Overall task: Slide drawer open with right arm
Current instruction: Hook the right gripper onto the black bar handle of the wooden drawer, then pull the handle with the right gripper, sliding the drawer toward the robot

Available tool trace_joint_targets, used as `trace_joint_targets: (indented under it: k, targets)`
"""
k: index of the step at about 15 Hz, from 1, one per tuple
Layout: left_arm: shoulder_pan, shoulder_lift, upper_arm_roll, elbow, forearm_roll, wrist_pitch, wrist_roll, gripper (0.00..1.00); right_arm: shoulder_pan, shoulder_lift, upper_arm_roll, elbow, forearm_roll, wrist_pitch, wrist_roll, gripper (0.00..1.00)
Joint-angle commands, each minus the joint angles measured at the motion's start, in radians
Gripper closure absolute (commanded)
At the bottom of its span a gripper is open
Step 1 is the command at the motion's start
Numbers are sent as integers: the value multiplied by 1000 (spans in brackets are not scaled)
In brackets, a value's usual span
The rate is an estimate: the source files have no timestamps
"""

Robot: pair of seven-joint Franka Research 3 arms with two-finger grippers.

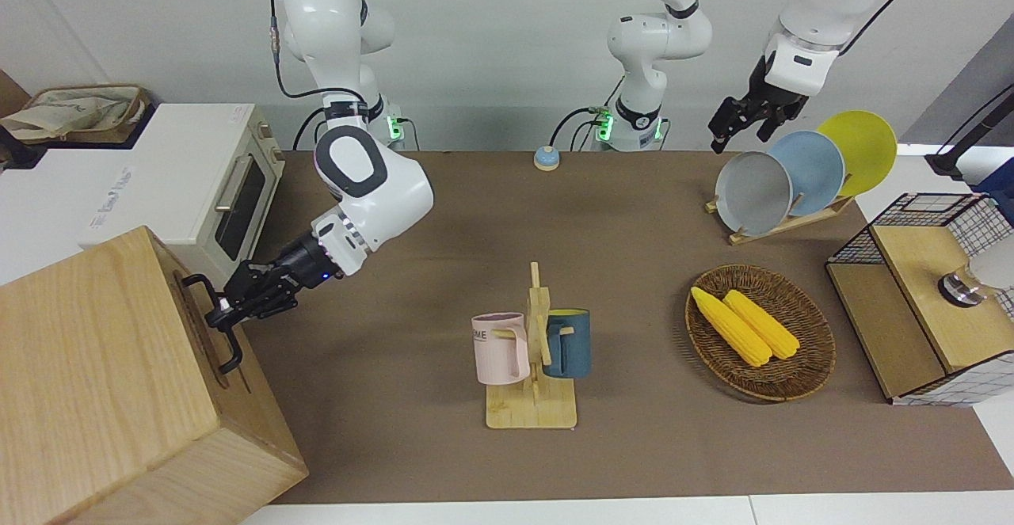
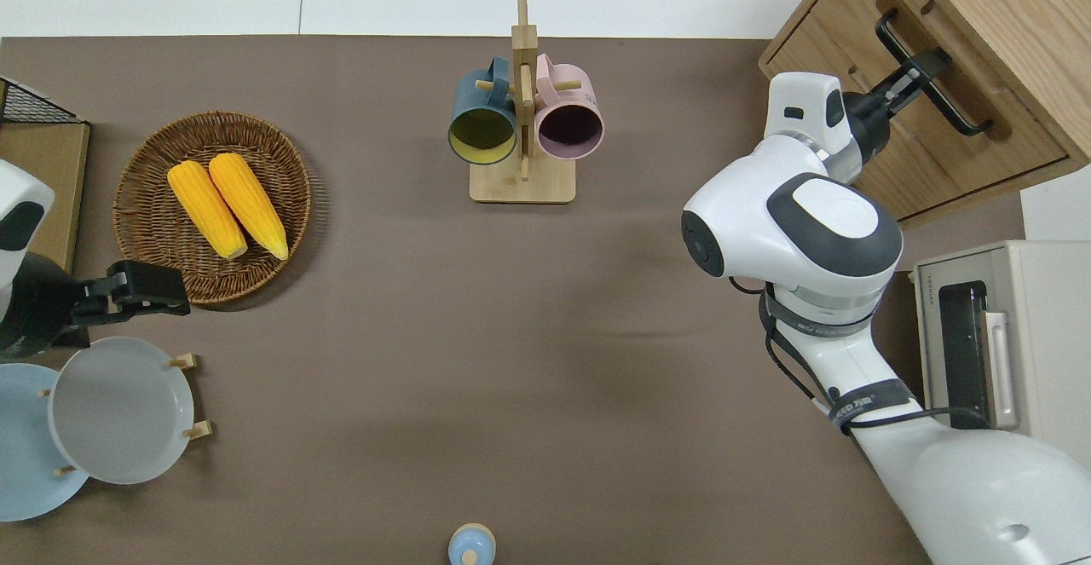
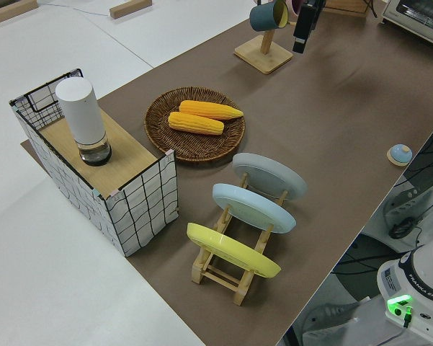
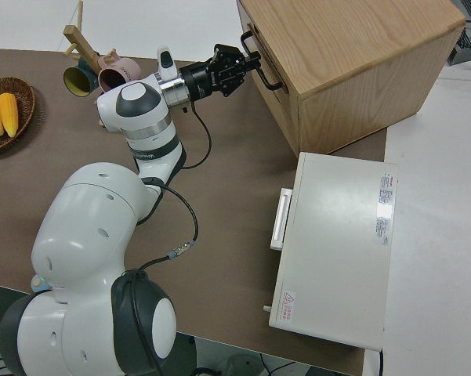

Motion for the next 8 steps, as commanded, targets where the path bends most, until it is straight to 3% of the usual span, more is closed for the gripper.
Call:
trace_joint_targets:
  k: [1,8]
  targets:
    - [-1,-8,4,4,-1,-17,9,7,-2,4,2,10,-33,7,-5,948]
    - [-1,-8,4,4,-1,-15,9,7,15,-1,24,10,-17,-44,-11,978]
